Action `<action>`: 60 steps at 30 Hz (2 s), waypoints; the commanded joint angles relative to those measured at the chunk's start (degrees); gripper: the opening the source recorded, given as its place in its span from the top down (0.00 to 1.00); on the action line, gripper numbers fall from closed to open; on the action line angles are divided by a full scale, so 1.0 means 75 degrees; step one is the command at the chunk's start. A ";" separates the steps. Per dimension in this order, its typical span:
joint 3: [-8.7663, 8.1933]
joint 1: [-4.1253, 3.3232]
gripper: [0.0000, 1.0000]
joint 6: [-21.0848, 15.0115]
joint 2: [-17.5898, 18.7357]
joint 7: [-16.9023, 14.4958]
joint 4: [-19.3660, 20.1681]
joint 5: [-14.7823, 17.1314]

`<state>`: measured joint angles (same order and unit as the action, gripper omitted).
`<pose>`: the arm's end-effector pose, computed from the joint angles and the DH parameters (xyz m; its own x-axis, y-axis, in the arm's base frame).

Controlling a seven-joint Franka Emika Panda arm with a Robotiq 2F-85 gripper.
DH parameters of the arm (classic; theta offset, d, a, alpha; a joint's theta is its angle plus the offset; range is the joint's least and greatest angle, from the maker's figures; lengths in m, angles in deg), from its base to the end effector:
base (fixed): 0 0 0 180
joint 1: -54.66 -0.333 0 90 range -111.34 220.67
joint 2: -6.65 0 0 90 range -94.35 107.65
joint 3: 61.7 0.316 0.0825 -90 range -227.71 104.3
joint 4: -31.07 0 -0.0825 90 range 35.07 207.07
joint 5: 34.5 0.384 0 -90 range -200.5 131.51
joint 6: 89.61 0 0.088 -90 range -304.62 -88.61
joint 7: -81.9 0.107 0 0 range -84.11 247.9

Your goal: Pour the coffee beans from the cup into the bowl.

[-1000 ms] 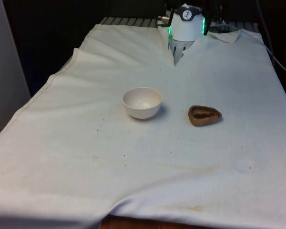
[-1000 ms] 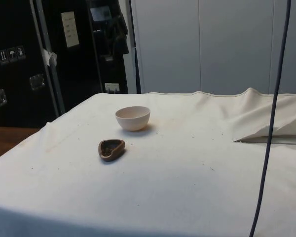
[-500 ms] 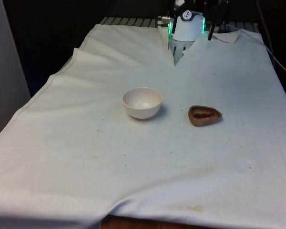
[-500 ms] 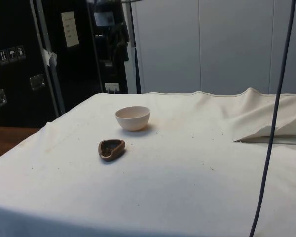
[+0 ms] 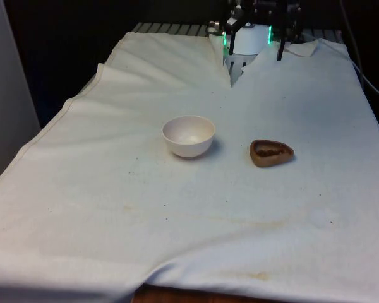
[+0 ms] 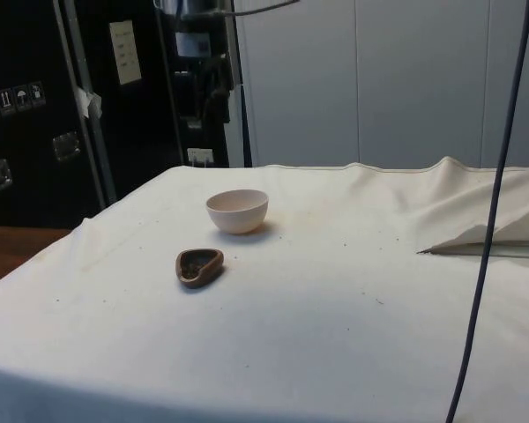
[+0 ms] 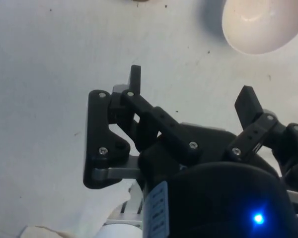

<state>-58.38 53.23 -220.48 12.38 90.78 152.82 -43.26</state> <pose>0.5613 0.0427 0.3697 0.9971 0.0279 0.0709 0.0203 -0.9942 0.1055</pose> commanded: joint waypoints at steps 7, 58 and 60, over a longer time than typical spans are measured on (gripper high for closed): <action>-0.0084 0.0046 0.00 -0.0481 0.0306 -0.0435 0.0122 0.0374; -0.0107 0.0084 0.00 -0.3048 0.2643 -0.0428 -0.0061 0.0290; -0.0107 0.0099 0.00 -0.3079 0.2666 -0.0443 -0.0061 0.0298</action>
<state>-59.41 53.69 -242.82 32.20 87.80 152.30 -41.26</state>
